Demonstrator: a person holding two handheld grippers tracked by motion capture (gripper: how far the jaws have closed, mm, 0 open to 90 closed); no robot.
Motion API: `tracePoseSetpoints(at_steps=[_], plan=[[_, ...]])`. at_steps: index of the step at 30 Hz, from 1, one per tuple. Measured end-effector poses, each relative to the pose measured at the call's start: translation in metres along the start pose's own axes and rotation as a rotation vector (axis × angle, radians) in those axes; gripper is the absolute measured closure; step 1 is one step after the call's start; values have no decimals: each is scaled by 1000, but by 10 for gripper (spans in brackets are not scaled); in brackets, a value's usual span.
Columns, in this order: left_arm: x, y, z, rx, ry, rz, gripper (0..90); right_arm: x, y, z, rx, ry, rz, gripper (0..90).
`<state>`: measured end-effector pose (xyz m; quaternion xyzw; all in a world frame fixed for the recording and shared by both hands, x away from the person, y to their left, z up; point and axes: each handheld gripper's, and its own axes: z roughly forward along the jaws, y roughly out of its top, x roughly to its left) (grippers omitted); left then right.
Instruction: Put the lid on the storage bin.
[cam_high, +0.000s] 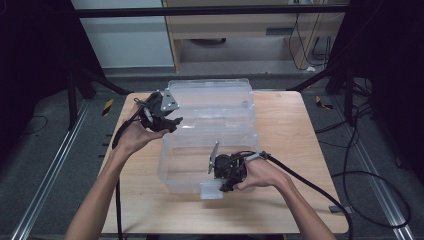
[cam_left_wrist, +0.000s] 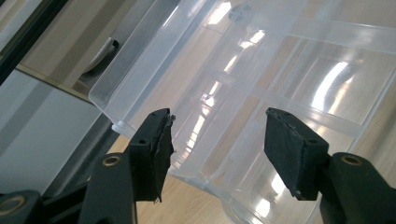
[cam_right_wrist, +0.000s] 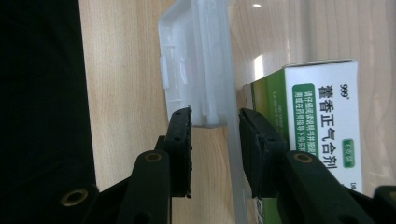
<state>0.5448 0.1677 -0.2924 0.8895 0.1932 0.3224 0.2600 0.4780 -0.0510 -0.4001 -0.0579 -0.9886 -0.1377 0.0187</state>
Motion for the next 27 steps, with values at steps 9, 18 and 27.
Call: tracePoseSetpoints(at_steps=[9, 18, 27], plan=[[-2, 15, 8, 56, -21, 100, 411, 0, 0, 0, 2, -2, -5, 657], [5, 23, 17, 70, -64, 159, 414, 0, 0, 0, 3, -7, -11, 657], [12, 29, 26, 100, -99, 228, 420, 0, 0, 0, 1, -9, -9, 657]])
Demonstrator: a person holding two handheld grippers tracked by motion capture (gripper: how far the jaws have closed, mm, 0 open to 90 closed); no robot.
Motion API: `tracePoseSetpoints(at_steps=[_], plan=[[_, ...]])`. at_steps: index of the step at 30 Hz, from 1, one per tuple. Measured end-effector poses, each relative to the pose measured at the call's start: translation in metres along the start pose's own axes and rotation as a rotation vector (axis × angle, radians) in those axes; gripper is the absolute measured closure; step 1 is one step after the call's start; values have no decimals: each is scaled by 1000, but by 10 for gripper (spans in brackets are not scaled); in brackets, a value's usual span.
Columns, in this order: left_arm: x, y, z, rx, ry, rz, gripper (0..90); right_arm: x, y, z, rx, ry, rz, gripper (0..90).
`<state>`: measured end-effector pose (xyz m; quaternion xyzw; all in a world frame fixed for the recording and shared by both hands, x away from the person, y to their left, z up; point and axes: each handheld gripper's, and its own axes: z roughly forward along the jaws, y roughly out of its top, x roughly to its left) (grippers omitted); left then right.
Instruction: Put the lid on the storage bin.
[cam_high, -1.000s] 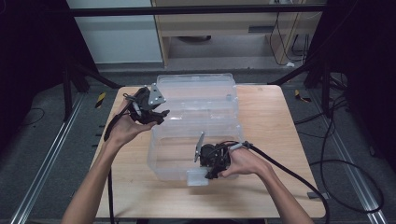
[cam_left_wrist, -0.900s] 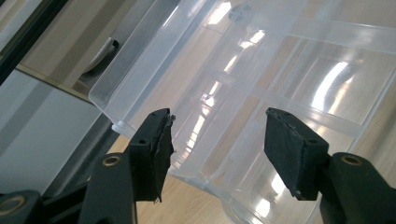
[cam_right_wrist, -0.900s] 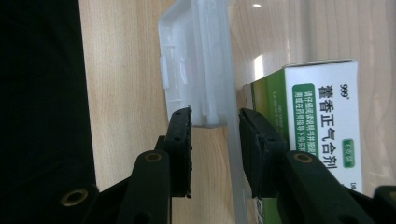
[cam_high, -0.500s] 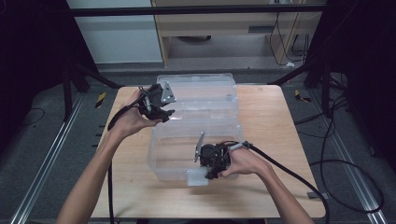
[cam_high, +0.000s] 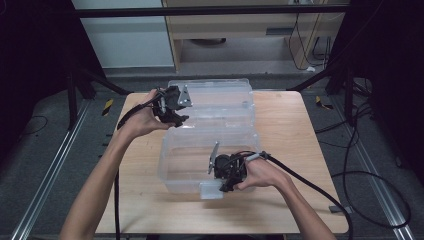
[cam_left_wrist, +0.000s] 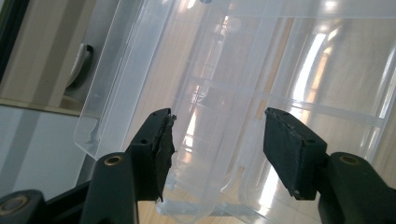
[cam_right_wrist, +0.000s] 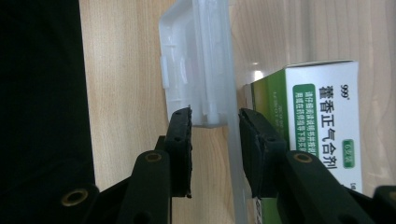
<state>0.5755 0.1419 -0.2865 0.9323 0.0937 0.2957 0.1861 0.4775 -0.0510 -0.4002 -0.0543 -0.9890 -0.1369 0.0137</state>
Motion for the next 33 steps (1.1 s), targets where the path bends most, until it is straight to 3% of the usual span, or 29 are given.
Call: tracePoseSetpoints(at_steps=[13, 20, 33], plan=[[3, 8, 13, 23, -34, 70, 448, 0, 0, 0, 4, -2, -2, 658], [3, 13, 21, 66, -47, 112, 457, 0, 0, 0, 4, -2, -2, 659], [1, 20, 31, 104, -52, 163, 512, 0, 0, 0, 3, 1, -8, 660]])
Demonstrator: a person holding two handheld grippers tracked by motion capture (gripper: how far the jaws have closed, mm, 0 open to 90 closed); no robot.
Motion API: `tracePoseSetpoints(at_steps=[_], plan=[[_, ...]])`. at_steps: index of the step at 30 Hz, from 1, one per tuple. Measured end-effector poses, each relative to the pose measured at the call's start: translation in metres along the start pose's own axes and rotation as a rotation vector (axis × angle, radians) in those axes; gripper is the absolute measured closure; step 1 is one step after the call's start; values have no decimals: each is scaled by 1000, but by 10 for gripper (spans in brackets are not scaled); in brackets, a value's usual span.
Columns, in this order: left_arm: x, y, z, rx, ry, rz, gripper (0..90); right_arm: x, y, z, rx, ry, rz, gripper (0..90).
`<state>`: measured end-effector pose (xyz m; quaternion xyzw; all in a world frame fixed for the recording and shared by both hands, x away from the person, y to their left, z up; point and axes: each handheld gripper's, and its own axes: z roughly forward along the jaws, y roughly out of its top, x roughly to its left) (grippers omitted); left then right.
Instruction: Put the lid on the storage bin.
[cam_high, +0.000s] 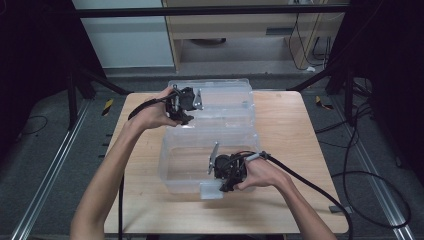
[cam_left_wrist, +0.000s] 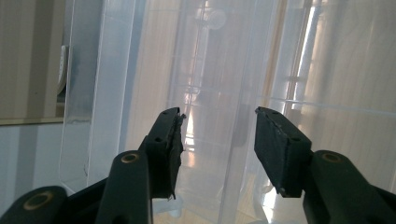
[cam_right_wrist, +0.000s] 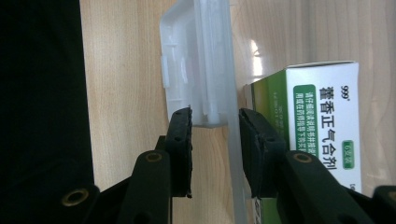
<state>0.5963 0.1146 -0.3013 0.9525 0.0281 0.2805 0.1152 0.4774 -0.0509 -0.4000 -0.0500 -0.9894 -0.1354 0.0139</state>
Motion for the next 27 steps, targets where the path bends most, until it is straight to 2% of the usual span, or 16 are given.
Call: tracePoseSetpoints(at_steps=[17, 27], plan=[[-4, 10, 11, 42, -22, 53, 586, 0, 0, 0, 1, -3, -4, 660], [-5, 12, 12, 58, -31, 79, 686, 0, 0, 0, 1, -1, -5, 661]])
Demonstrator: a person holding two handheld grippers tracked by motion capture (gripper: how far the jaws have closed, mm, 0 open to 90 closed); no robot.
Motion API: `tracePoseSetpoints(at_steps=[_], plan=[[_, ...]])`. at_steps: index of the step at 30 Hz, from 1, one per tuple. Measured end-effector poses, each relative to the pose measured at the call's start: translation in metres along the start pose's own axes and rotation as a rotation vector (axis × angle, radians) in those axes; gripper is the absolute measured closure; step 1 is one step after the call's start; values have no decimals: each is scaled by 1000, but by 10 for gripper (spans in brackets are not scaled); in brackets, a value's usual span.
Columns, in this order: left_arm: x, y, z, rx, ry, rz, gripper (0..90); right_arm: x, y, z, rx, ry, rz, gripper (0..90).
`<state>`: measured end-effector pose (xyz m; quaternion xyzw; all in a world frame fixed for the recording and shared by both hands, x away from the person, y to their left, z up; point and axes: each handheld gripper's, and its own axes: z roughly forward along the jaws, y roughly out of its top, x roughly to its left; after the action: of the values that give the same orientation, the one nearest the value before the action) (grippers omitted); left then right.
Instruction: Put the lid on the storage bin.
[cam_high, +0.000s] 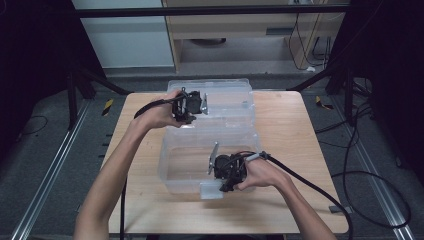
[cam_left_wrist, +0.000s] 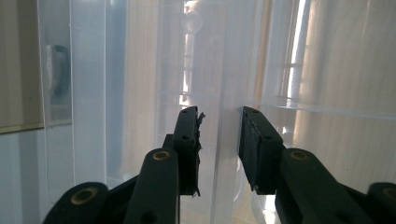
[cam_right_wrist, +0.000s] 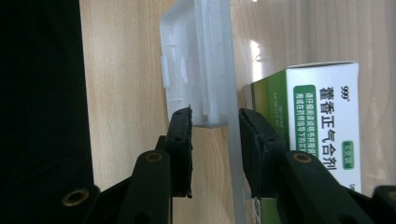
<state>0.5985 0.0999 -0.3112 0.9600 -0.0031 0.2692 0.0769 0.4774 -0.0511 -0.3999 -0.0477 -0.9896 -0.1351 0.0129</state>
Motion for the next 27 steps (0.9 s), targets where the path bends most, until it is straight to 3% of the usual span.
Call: tracePoseSetpoints(at_steps=[16, 27], plan=[[-3, 7, -2, 52, -8, 47, 755, 1, 0, 0, 9, -4, 7, 661], [-3, 11, -3, 48, -13, 62, 778, 2, 0, 0, 3, -12, 5, 665]])
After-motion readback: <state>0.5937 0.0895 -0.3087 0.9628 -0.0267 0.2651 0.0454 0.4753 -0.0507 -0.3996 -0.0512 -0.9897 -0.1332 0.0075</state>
